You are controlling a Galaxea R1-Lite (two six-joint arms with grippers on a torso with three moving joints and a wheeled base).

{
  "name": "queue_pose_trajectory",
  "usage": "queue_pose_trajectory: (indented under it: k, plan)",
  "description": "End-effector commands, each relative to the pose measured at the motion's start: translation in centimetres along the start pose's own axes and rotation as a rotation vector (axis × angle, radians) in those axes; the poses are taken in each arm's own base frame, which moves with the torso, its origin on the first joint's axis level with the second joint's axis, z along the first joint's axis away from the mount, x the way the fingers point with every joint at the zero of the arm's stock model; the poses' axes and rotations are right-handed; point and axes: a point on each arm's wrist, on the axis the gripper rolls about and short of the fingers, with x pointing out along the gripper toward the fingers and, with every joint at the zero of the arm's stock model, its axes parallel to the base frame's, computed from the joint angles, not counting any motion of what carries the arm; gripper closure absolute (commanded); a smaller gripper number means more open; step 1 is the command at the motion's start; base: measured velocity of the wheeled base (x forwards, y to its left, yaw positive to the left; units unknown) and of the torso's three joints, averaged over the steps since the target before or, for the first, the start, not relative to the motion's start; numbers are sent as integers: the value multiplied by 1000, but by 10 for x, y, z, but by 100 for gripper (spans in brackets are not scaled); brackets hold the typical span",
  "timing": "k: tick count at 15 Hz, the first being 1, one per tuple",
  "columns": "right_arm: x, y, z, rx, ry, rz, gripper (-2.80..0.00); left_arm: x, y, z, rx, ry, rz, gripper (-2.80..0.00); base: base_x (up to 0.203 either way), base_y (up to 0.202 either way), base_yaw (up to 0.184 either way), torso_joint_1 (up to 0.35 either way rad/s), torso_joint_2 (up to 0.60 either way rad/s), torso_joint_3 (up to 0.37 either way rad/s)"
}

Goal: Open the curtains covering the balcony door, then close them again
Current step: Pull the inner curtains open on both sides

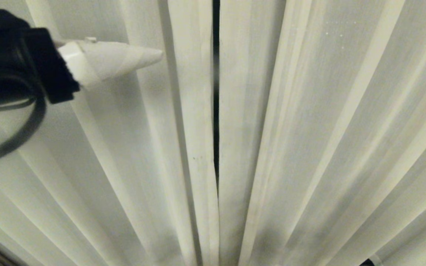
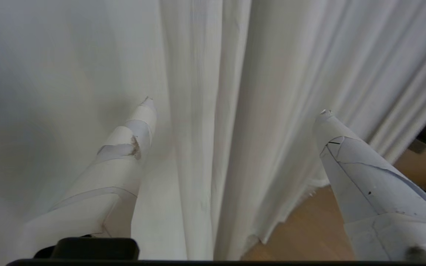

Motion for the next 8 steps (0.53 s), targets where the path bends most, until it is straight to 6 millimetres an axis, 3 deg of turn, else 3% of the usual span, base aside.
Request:
queue_pose_trajectory:
  k: [1,8]
  plan:
    - [0,0,0,0,2,2,0,55,-3,-4,-5,54,32,-280,0,0,0,0,0,0]
    - [0,0,0,0,1,2,0,123,-3,8,122,33,278,-280,0,0,0,0,0,0]
